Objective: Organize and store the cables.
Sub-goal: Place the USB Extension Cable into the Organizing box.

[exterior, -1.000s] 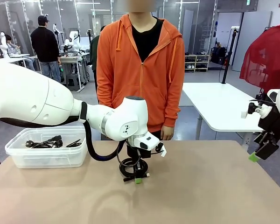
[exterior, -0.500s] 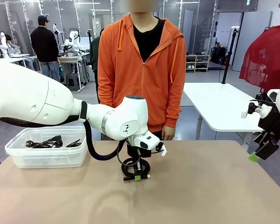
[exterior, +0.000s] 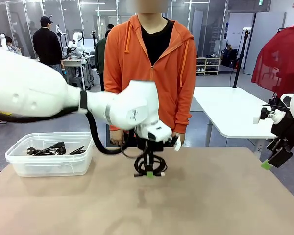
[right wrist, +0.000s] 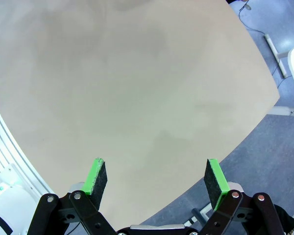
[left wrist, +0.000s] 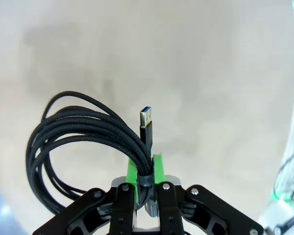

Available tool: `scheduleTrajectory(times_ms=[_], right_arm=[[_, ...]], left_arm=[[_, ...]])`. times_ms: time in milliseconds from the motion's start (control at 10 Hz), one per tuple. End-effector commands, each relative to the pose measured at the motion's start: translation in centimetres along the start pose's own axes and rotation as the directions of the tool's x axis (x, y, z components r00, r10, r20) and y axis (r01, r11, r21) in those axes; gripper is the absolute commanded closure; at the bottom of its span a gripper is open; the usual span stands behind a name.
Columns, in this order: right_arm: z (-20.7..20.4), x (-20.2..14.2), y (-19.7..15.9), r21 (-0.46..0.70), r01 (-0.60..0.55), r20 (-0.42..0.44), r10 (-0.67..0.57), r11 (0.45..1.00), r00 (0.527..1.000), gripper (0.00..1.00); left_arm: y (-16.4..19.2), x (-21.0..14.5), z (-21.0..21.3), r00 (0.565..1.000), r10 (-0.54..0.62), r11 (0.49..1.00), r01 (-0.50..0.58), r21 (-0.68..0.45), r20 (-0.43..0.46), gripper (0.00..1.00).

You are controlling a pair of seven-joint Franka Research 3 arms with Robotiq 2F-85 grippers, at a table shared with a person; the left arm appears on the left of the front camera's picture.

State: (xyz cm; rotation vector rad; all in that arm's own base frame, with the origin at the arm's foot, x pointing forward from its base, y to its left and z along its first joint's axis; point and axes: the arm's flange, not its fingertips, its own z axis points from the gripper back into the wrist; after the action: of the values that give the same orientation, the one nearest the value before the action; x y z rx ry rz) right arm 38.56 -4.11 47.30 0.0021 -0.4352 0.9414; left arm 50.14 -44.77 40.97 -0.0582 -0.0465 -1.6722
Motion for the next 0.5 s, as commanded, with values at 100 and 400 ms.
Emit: scheduleTrajectory(times_ms=[100,400], right_arm=[[0.0,0.3,-0.3,0.001,0.007,-0.008,-0.007,1.0,1.0,0.0],[0.0,0.3,-0.3,0.001,0.007,-0.008,-0.007,1.0,1.0,0.0]], left_arm=[[-1.5,-2.3,5.6,0.997,-0.063,0.998,0.064,0.028,-0.045,1.0],[-2.5,-6.2,9.0,0.998,0.031,0.991,-0.024,0.131,-0.053,1.0]])
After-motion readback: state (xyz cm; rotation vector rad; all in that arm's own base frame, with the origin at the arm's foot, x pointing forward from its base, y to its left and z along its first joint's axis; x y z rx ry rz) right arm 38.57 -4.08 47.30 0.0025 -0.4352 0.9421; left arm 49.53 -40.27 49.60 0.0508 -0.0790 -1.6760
